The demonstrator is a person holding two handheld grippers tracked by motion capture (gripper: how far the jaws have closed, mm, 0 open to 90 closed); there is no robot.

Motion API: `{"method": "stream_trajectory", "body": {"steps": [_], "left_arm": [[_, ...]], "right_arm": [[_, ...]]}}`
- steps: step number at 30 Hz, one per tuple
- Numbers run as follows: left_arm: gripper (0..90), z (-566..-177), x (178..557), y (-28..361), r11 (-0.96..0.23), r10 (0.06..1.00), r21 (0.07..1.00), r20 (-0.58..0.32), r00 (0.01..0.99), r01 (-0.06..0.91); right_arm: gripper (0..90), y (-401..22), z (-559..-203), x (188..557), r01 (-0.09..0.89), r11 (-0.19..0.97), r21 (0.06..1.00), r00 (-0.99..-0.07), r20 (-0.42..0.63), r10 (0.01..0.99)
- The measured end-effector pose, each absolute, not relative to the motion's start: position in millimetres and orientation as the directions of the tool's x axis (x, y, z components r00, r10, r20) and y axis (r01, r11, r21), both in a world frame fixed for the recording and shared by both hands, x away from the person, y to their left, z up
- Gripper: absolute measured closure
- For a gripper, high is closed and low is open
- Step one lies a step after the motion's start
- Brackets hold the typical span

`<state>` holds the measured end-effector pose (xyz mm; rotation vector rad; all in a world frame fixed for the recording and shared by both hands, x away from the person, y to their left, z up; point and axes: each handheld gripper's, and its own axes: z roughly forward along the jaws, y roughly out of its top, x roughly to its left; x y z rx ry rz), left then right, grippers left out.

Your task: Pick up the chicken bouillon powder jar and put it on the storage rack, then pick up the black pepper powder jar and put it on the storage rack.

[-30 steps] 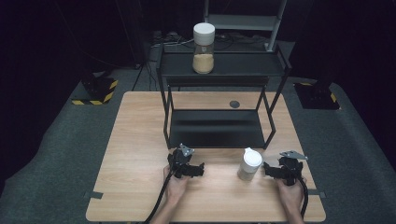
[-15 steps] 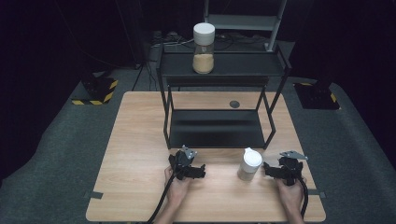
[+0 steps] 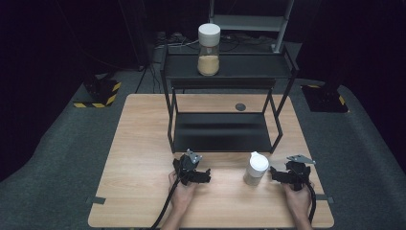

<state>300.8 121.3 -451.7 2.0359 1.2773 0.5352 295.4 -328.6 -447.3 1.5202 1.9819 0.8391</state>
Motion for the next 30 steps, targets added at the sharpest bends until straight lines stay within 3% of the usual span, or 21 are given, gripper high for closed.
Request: {"method": "stream_trajectory", "body": {"steps": [17, 30], "left_arm": [[1.5, -451.7, 300.9, 121.4, -0.299, 0.899, 0.72, -0.008, 0.438, 0.626], [1.5, -451.8, 300.9, 121.5, -0.299, 0.899, 0.72, -0.007, 0.438, 0.626]], "right_arm": [[3.7, -328.9, -447.0, 295.8, 0.66, 0.186, 0.728, -0.251, -0.02, 0.968], [3.9, -343.5, -443.0, 270.2, 0.625, 0.272, 0.732, -0.381, -0.019, 0.924]]}}
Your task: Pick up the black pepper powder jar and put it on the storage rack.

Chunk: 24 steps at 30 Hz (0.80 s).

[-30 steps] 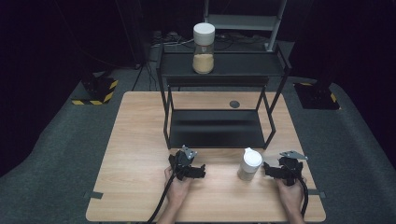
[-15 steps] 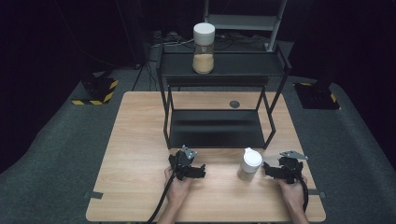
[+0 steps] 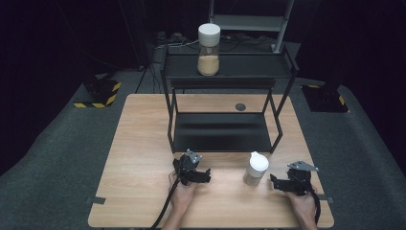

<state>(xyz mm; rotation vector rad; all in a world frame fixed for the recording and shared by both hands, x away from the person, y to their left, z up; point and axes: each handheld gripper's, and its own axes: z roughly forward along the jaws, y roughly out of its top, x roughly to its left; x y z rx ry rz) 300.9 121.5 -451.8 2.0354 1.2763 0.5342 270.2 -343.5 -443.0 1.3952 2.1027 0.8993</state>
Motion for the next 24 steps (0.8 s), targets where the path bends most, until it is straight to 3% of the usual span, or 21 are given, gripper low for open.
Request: {"method": "stream_trajectory", "body": {"steps": [16, 24], "left_arm": [[1.5, -451.8, 300.9, 121.6, -0.299, 0.899, 0.72, -0.008, 0.438, 0.626], [1.5, -451.7, 301.0, 121.6, -0.3, 0.899, 0.72, -0.007, 0.439, 0.626]], "right_arm": [[3.9, -336.9, -441.7, 252.2, 0.56, 0.337, 0.757, -0.55, 0.036, 0.834], [4.4, -327.2, -441.6, 257.3, 0.547, 0.33, 0.769, -0.581, 0.065, 0.811]]}}
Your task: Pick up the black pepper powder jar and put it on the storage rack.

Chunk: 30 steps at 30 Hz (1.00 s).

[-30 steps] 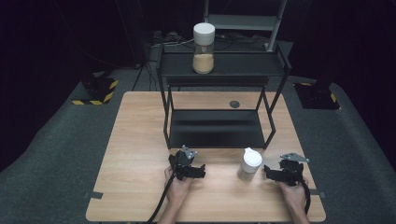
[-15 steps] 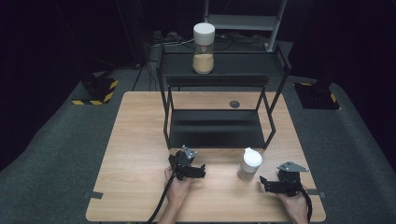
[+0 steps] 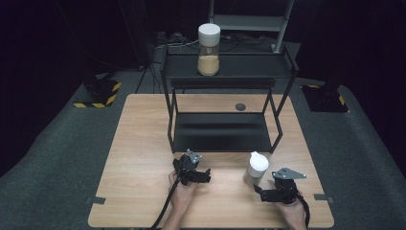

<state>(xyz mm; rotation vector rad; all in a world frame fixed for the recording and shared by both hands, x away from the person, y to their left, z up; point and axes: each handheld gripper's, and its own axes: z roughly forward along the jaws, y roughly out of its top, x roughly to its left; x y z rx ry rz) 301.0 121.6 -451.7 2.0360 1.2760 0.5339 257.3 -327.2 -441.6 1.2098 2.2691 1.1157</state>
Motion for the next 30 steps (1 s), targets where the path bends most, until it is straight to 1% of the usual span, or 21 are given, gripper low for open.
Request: {"method": "stream_trajectory", "body": {"steps": [6, 15, 30], "left_arm": [[1.5, -451.8, 300.9, 121.6, -0.297, 0.899, 0.72, -0.009, 0.437, 0.626], [1.5, -451.8, 301.0, 121.7, -0.299, 0.899, 0.72, -0.008, 0.438, 0.626], [1.5, -451.7, 301.0, 121.7, -0.299, 0.899, 0.72, -0.008, 0.438, 0.626]], "right_arm": [[5.8, -321.5, -441.1, 260.4, 0.532, 0.316, 0.786, -0.593, 0.078, 0.802], [8.4, -311.3, -437.9, 264.6, 0.507, 0.318, 0.801, -0.606, 0.069, 0.793], [17.1, -299.0, -437.0, 271.9, 0.486, 0.311, 0.817, -0.611, 0.063, 0.789]]}}
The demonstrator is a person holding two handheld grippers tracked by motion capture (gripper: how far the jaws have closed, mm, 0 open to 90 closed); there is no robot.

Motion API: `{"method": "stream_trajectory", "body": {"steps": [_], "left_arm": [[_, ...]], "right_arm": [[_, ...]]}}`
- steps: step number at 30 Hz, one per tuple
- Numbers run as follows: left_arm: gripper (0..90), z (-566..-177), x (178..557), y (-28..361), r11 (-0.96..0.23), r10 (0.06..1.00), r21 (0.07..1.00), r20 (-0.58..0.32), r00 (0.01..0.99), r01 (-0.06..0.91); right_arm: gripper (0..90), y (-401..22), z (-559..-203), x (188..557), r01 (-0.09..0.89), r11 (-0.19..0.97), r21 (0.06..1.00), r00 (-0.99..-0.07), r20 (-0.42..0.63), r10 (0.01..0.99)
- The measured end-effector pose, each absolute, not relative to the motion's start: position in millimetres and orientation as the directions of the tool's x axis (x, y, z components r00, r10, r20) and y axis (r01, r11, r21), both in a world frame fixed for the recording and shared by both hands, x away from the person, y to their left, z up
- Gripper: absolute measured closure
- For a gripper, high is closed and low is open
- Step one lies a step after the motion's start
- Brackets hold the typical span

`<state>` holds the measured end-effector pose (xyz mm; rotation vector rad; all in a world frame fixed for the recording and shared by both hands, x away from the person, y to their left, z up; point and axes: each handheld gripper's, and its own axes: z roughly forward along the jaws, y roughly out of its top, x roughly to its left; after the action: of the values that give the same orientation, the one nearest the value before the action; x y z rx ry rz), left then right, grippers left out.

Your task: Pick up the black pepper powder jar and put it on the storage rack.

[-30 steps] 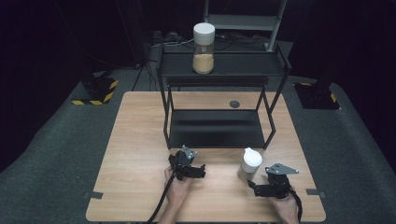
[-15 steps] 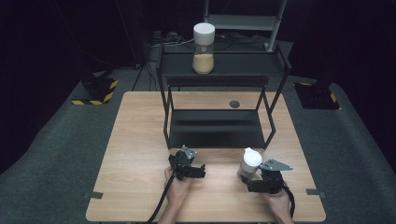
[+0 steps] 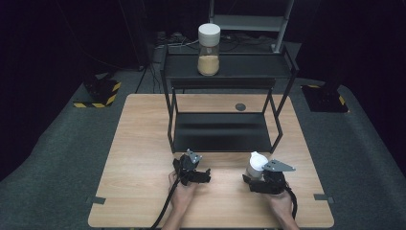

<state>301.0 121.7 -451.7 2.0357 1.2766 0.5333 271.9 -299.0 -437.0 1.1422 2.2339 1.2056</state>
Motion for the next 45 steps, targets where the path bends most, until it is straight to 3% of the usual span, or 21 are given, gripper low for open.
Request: {"method": "stream_trajectory", "body": {"steps": [14, 32, 45], "left_arm": [[1.5, -451.8, 301.0, 121.7, -0.298, 0.899, 0.72, -0.009, 0.438, 0.626], [1.4, -451.6, 301.0, 121.7, -0.299, 0.899, 0.72, -0.008, 0.438, 0.627], [1.4, -451.6, 301.1, 121.8, -0.299, 0.899, 0.719, -0.008, 0.439, 0.627]], "right_arm": [[27.8, -297.5, -440.8, 272.2, 0.473, 0.304, 0.827, -0.605, 0.053, 0.795], [30.3, -295.4, -441.7, 268.1, 0.445, 0.327, 0.834, -0.61, 0.015, 0.792], [30.5, -298.5, -422.2, 277.6, 0.44, 0.329, 0.835, -0.624, 0.021, 0.781]]}}
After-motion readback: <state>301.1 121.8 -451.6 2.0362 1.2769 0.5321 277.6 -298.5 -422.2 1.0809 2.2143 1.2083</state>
